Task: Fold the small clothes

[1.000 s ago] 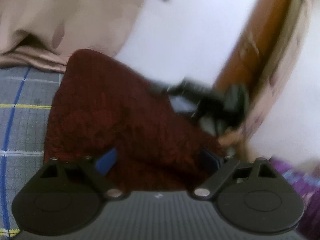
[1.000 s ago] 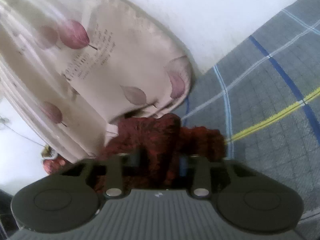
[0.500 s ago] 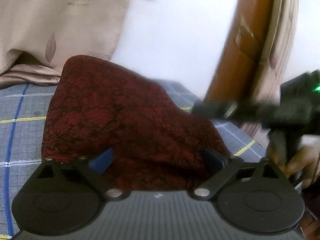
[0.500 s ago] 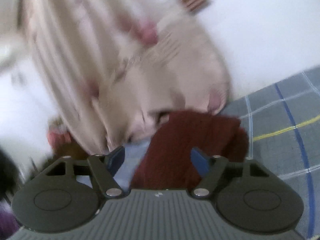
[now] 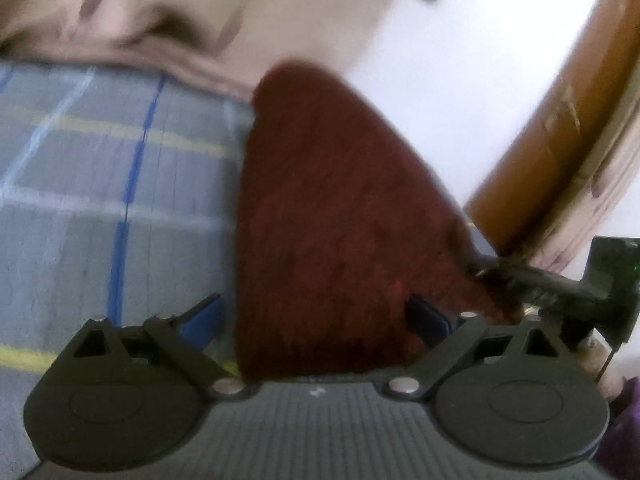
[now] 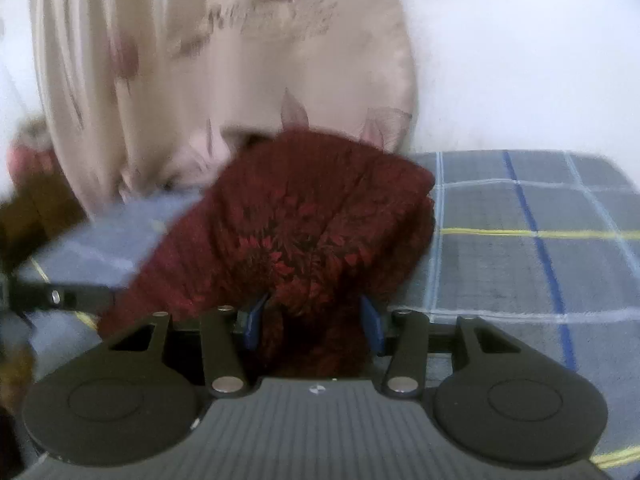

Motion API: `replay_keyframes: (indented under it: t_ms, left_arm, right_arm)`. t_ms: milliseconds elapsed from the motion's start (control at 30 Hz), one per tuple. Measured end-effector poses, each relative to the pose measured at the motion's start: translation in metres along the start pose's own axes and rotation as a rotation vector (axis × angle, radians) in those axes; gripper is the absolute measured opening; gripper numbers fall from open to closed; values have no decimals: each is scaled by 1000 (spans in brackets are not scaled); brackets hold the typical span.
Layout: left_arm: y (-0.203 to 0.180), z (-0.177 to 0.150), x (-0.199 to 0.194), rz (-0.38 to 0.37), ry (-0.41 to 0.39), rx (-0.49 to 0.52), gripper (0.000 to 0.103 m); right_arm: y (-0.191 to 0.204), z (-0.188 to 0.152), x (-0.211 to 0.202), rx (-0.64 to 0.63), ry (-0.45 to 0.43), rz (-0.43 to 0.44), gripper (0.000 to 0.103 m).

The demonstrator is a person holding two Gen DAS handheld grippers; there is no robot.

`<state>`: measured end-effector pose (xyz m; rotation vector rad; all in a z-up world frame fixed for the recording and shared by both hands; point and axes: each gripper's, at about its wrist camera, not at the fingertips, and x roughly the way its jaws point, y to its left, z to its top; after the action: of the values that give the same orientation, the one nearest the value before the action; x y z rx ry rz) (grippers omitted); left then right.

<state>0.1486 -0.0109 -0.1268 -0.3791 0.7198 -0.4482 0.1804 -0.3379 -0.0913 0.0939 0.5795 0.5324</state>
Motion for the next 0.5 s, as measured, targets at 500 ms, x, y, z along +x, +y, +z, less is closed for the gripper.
replay_keyframes:
  t_ms: [500]
  left_arm:
    - [6,-7,-7,-33,-19,-10,98]
  right_arm:
    - [24,59,-3,-159,-88,74,50]
